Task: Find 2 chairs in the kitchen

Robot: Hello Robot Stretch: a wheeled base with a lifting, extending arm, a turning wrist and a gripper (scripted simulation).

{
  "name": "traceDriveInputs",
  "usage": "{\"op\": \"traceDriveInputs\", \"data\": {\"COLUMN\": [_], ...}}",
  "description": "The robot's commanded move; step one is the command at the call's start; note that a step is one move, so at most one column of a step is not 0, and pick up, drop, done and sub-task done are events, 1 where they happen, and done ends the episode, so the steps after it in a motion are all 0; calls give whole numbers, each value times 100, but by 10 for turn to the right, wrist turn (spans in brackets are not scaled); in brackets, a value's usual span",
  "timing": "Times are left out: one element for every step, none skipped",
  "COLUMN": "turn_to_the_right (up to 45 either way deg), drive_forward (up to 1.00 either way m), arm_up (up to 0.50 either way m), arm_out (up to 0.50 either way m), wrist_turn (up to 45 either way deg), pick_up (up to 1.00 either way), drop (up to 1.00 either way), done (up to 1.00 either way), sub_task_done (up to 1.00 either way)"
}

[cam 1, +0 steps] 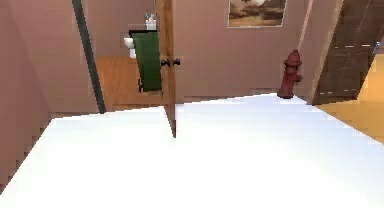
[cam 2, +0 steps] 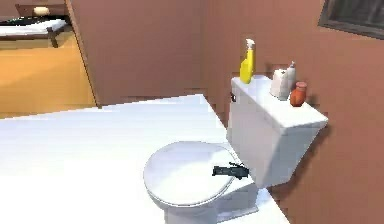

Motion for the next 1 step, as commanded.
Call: {"op": "traceDriveInputs", "data": {"turn_to_the_right": [210], "drive_forward": [0], "arm_up": [0], "arm_out": [0], "wrist_turn": [0], "pick_up": [0], "drop": [0], "done": [0], "sub_task_done": [0]}}
